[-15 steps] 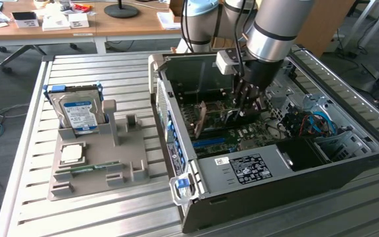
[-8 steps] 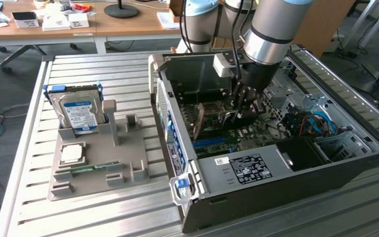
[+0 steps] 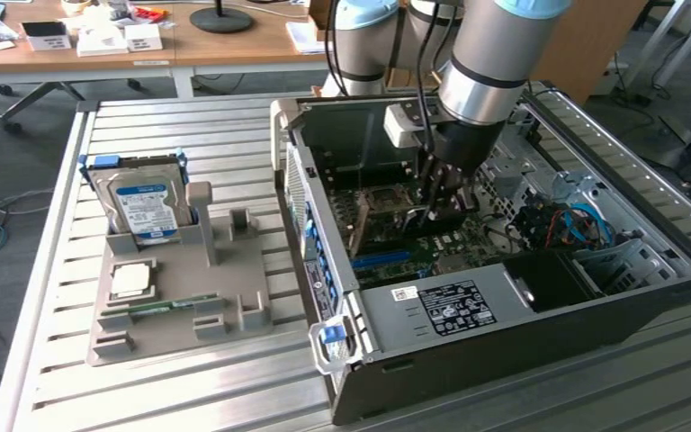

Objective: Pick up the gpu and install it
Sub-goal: 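Insert the gpu into the slot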

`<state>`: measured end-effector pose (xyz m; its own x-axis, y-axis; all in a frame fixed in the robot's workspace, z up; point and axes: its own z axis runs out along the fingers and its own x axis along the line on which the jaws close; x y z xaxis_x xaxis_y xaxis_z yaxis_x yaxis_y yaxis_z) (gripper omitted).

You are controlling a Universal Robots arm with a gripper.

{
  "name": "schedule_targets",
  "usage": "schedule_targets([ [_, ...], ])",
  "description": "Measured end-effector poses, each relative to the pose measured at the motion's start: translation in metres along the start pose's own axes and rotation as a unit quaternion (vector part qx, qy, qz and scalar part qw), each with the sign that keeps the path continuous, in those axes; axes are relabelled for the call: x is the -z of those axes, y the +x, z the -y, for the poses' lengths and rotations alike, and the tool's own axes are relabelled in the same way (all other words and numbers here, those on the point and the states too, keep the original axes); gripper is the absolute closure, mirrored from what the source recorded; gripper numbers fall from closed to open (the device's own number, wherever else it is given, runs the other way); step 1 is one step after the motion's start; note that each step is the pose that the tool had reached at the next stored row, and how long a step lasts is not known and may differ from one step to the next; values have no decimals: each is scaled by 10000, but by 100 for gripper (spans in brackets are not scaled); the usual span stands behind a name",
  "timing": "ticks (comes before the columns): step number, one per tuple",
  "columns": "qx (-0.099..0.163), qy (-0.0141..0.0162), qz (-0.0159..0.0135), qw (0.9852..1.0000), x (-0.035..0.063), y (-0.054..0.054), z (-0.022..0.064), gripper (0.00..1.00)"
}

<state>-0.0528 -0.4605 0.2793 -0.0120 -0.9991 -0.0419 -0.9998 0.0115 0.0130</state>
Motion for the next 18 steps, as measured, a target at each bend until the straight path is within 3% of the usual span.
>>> schedule_targets([
  [11,10,0,-3,10000,-84,8,-83,73],
  [18,10,0,-25,10000,-99,21,-116,73],
])
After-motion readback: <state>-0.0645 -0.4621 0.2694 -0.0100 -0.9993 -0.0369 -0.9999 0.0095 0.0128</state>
